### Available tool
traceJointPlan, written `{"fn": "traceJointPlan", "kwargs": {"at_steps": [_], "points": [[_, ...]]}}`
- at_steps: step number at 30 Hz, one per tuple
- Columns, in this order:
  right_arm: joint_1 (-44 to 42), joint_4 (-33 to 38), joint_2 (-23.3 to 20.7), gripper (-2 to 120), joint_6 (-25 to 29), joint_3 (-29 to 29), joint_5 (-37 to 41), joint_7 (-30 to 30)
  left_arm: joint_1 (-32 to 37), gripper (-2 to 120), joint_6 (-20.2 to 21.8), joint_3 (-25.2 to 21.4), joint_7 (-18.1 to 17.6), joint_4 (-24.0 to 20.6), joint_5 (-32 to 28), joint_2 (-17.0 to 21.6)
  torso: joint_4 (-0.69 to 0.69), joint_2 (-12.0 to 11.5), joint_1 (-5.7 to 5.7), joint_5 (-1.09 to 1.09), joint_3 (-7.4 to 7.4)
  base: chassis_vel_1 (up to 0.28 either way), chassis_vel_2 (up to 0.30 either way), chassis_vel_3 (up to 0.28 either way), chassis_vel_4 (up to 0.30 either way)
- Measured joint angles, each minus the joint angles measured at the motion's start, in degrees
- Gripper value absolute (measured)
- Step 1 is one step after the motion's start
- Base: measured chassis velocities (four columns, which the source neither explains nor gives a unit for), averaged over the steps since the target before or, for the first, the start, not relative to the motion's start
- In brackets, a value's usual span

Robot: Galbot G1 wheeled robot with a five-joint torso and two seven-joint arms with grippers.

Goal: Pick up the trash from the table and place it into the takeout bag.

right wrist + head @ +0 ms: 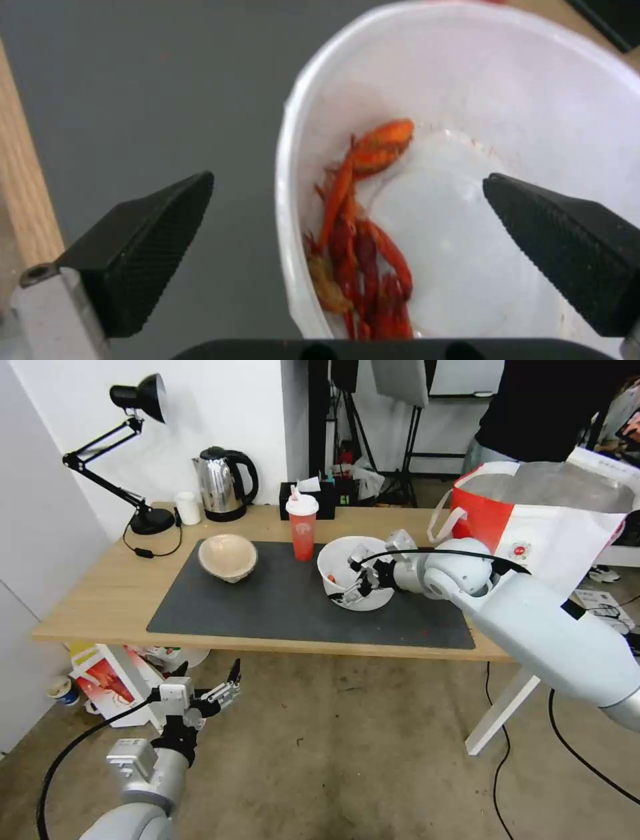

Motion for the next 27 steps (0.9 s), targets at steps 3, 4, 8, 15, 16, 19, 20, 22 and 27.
{"fn": "traceJointPlan", "kwargs": {"at_steps": [3,4,8,15,16,19,20,22,27], "points": [[0.3,-0.6,0.0,100,0.0,-0.5,-0.7,-0.5,0.1,100,0.0,0.1,0.0,0.0,0.1,-0.2,0.01,0.0,0.0,0.0,0.0,0.0,0.0,0.0,0.0],[0.4,-0.9,0.0,100,0.0,-0.7,-0.9,-0.7,0.1,100,-0.1,0.1,0.0,-0.1,0.1,-0.3,0.01,0.0,0.0,0.0,0.0,0.0,0.0,0.0,0.0],[0.5,-1.4,0.2,100,0.0,-1.1,-1.2,-0.4,0.1,100,-0.1,0.1,0.0,-0.1,0.2,-0.3,0.01,0.0,0.0,0.0,0.0,0.0,0.0,0.0,0.0],[0.5,-2.2,0.4,100,0.0,-1.3,-1.3,0.0,0.1,100,-0.9,0.0,-0.1,-0.1,0.2,-0.4,0.0,0.0,0.0,0.0,0.0,0.0,0.0,0.0,0.0],[0.5,-2.2,0.4,100,0.0,-1.3,-1.3,0.0,0.1,100,-0.9,0.0,-0.1,-0.1,0.2,-0.4,0.0,0.0,0.0,0.0,0.0,0.0,0.0,0.0,0.0],[0.5,-2.4,0.3,100,0.0,-1.2,-1.3,0.0,0.0,100,-1.0,0.0,-0.1,-0.1,0.2,-0.4,0.01,0.0,0.0,0.0,0.0,0.0,0.0,0.0,0.0],[0.6,-2.7,0.2,100,0.0,-1.2,-1.3,-0.1,0.0,100,-1.0,0.0,-0.1,-0.1,0.2,-0.4,0.01,0.0,0.0,0.0,0.0,0.0,0.0,0.0,0.0],[0.6,-2.8,0.2,100,0.0,-1.2,-1.3,-0.2,-0.1,100,-1.0,0.1,-0.1,0.0,0.2,-0.5,0.0,0.0,0.01,0.0,0.0,0.0,0.0,0.0,0.0],[0.8,-3.7,0.5,100,0.0,-1.2,-1.5,-0.2,-0.1,100,-1.0,0.2,-0.1,0.2,0.2,-0.7,0.0,0.0,0.0,0.0,0.0,0.0,0.0,0.0,0.0]]}}
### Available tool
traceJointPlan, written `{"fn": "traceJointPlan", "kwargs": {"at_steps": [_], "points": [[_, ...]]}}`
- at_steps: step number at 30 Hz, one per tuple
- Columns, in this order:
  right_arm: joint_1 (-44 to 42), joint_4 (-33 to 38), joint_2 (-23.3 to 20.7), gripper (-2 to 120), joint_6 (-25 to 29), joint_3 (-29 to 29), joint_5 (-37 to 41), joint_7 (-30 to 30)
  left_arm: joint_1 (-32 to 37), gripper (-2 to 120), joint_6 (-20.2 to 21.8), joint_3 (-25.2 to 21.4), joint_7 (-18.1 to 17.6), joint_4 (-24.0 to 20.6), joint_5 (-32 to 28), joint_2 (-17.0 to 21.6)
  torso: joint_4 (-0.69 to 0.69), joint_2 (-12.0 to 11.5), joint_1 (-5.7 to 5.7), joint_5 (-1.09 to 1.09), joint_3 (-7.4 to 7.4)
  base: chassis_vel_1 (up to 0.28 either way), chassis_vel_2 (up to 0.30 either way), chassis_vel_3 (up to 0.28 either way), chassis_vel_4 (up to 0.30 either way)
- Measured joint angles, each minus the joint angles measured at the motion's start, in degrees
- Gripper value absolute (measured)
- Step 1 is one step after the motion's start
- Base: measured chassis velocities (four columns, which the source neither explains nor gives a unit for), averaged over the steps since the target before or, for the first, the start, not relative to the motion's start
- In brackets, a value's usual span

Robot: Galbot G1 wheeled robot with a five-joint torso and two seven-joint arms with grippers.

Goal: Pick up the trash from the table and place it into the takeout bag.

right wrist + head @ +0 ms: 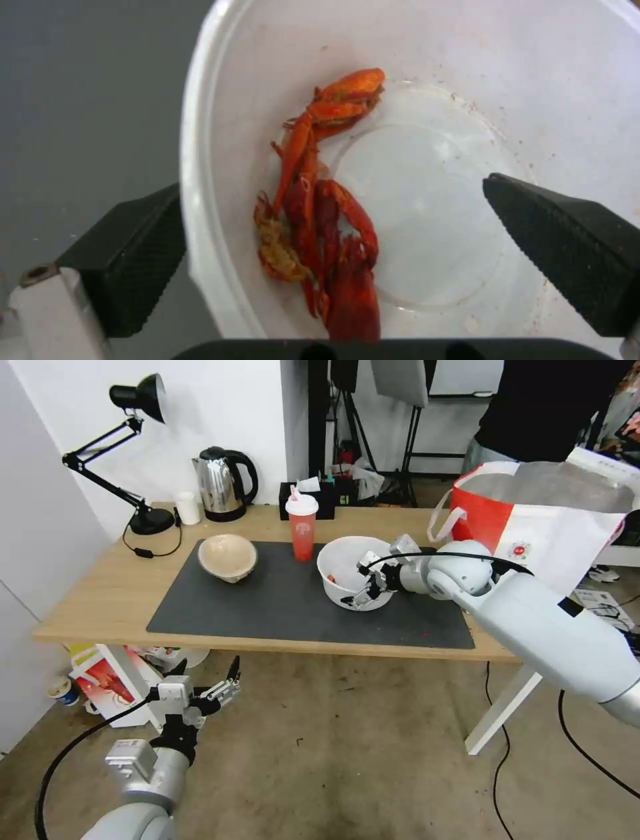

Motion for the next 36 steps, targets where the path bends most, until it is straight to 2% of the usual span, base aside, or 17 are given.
{"fn": "traceJointPlan", "kwargs": {"at_steps": [14,16,19,20,24,25,28,30,32,34,36], "points": [[0.6,-0.9,1.5,100,0.0,-1.1,-0.2,0.1,-0.2,100,-0.1,0.0,-0.1,0.1,0.0,0.2,0.01,0.0,0.0,-0.01,0.0,0.0,0.0,0.0,0.0],[0.7,-0.9,1.6,96,0.0,-1.2,-0.1,0.1,-0.2,100,-0.1,0.0,-0.1,0.1,0.0,0.2,0.0,0.0,0.0,-0.01,0.0,0.0,0.0,0.0,0.0],[0.7,-1.0,1.7,83,0.0,-1.3,0.4,0.3,-0.3,100,-0.2,0.0,-0.1,0.0,-0.1,0.3,0.0,0.0,0.0,0.0,0.0,0.0,0.0,0.0,0.0],[0.7,-1.0,1.7,83,0.0,-1.3,0.4,0.3,-0.3,100,-0.2,0.0,-0.1,0.0,-0.1,0.3,0.0,0.0,0.0,0.0,0.0,0.0,0.0,0.0,0.0],[0.6,-1.1,1.8,63,0.0,-1.3,1.3,0.9,-0.4,100,-0.2,0.2,-0.2,-0.2,-0.1,0.3,0.0,0.0,0.0,0.0,0.0,0.0,0.0,0.0,0.0],[0.6,-1.1,1.8,63,0.0,-1.3,1.3,0.9,-0.4,100,-0.2,0.2,-0.2,-0.2,-0.1,0.3,0.0,0.0,0.0,0.0,0.0,0.0,0.0,0.0,0.0],[0.5,-1.1,1.8,50,0.0,-1.3,1.5,1.3,-0.5,100,-0.2,0.4,-0.2,-0.2,-0.1,0.2,0.0,0.0,0.0,0.0,0.0,0.0,0.0,0.0,0.0],[0.5,-1.1,1.8,47,0.0,-1.3,1.6,1.4,-0.5,100,-0.3,0.5,-0.2,-0.2,-0.1,0.2,0.0,0.0,0.0,0.0,0.0,0.0,0.0,0.0,0.0],[0.5,-1.1,2.0,35,0.0,-1.2,1.7,1.6,-0.5,100,-0.3,0.6,-0.2,-0.2,-0.1,0.2,0.0,0.0,0.0,0.0,0.0,0.0,0.0,0.0,0.0],[0.5,-1.2,2.0,32,0.0,-1.1,1.7,1.7,-0.6,100,-0.3,0.6,-0.2,-0.2,-0.1,0.2,0.0,0.0,0.0,0.0,0.0,0.0,0.0,0.0,0.0],[0.5,-1.3,2.1,22,0.0,-1.0,2.0,2.0,-0.6,100,-0.4,0.6,-0.2,-0.2,0.0,0.2,0.0,0.0,0.0,-0.01,0.0,0.0,0.0,0.0,0.0]]}}
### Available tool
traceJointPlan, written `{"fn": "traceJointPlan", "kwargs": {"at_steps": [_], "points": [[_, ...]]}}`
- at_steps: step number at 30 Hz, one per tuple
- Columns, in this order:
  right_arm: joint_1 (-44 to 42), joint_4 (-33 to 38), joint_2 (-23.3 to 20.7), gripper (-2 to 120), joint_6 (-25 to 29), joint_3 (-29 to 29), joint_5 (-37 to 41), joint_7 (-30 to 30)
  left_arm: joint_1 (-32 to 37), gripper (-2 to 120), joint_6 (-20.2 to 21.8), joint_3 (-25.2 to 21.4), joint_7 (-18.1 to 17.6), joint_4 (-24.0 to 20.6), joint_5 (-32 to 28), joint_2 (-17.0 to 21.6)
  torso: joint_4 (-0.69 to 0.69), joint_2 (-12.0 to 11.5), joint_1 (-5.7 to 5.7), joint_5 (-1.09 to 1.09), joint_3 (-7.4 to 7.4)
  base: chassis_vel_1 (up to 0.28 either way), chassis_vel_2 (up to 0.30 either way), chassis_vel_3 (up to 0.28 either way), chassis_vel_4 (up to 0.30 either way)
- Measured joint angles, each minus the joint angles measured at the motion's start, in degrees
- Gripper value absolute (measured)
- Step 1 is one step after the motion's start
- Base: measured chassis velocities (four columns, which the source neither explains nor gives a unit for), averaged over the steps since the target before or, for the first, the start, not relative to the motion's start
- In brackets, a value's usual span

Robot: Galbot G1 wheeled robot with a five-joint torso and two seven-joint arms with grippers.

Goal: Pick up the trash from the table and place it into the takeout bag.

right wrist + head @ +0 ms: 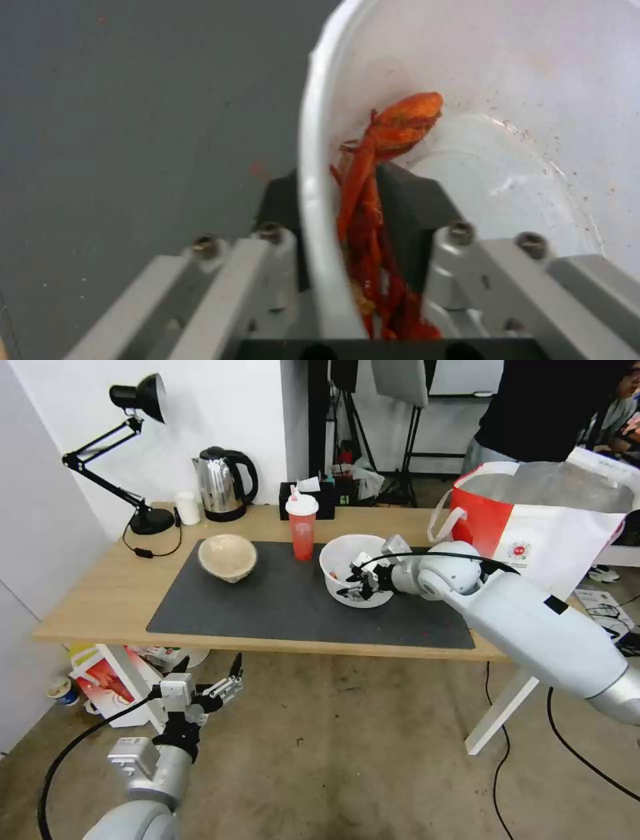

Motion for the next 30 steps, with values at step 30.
{"fn": "traceJointPlan", "kwargs": {"at_steps": [30], "points": [[3.2,3.7,-0.6,0,0.0,3.8,6.9,2.1,0.3,100,-1.3,-0.7,-0.1,-0.6,0.2,0.1,0.0,0.0,0.0,0.0,0.0,0.0,0.0,0.0,0.0]]}}
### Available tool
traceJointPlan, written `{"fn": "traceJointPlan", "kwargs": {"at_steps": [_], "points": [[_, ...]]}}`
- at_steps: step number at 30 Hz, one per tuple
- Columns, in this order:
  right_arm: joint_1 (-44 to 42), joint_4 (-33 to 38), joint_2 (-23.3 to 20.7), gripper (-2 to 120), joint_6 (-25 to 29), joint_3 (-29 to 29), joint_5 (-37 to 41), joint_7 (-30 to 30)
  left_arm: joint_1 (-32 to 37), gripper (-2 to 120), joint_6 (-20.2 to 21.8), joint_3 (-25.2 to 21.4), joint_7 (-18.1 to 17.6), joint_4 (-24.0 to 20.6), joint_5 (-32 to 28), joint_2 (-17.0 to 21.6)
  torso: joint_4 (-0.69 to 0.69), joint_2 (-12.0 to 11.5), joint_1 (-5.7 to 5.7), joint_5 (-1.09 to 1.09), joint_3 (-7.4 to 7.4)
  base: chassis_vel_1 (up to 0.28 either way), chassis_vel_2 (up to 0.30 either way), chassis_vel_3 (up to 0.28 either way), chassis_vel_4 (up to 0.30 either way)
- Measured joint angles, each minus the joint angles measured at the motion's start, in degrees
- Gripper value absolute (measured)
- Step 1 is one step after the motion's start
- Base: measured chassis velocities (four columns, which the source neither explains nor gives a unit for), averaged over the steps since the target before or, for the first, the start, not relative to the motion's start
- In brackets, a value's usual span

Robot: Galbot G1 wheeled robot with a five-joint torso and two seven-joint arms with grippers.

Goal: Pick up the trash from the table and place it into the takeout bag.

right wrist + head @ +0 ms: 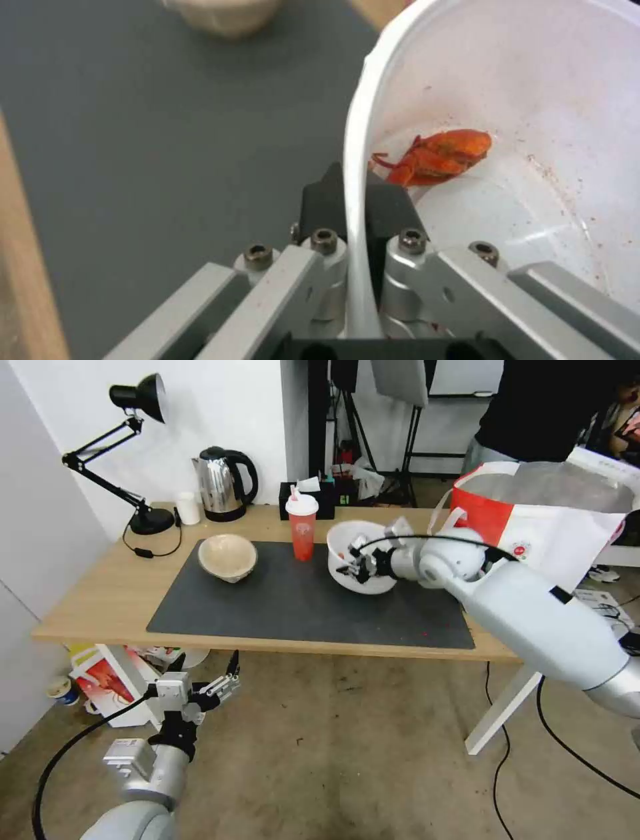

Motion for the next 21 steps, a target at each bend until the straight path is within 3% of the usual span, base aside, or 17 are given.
{"fn": "traceJointPlan", "kwargs": {"at_steps": [8,21], "points": [[6.5,4.3,-1.8,0,0.0,0.8,5.7,0.5,-0.1,100,-0.1,0.0,0.0,-0.6,0.1,-0.2,0.0,0.0,0.0,0.0,0.0,0.0,0.0,0.0,0.0],[15.2,3.8,-1.9,0,0.0,0.6,10.9,0.1,-0.1,100,-0.1,-0.8,-0.2,-1.2,0.0,0.2,0.0,0.0,0.01,-0.01,0.0,0.0,0.0,0.0,0.0]]}}
